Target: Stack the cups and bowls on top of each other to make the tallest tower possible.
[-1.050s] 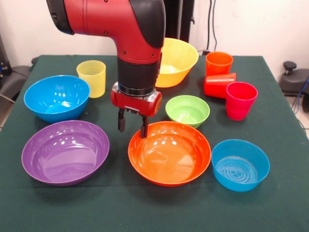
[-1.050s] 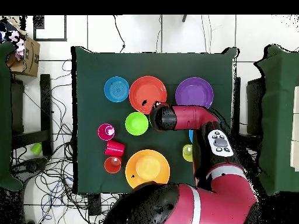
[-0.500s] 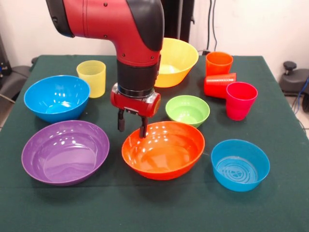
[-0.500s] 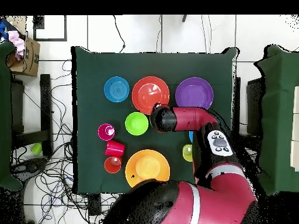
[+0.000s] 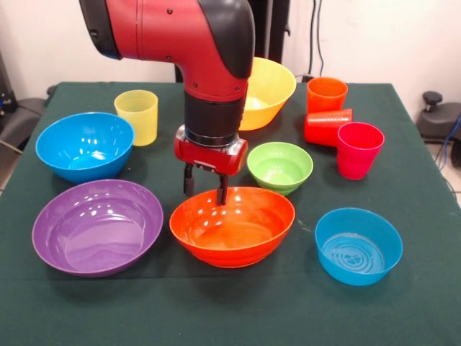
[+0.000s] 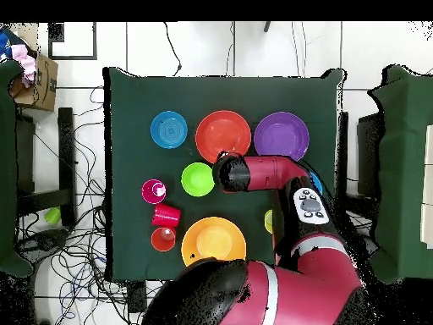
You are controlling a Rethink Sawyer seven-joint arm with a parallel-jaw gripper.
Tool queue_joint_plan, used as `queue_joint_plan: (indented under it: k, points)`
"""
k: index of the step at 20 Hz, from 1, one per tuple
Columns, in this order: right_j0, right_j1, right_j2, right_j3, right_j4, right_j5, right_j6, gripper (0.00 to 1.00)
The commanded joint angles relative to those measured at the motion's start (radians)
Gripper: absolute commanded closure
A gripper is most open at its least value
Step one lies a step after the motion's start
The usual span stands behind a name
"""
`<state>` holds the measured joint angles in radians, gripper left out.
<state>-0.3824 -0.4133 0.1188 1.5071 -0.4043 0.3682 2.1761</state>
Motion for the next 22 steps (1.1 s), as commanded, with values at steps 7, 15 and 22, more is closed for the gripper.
queue_joint_plan:
  k: [7,15,22]
  points:
    - [0.032,0.044,0.014,0.007,0.000,-0.087,0.090,1.00]
    - [0.033,0.042,0.012,0.014,0.003,-0.071,0.072,1.00]
    - [0.028,0.041,0.014,0.007,0.012,-0.058,0.058,1.00]
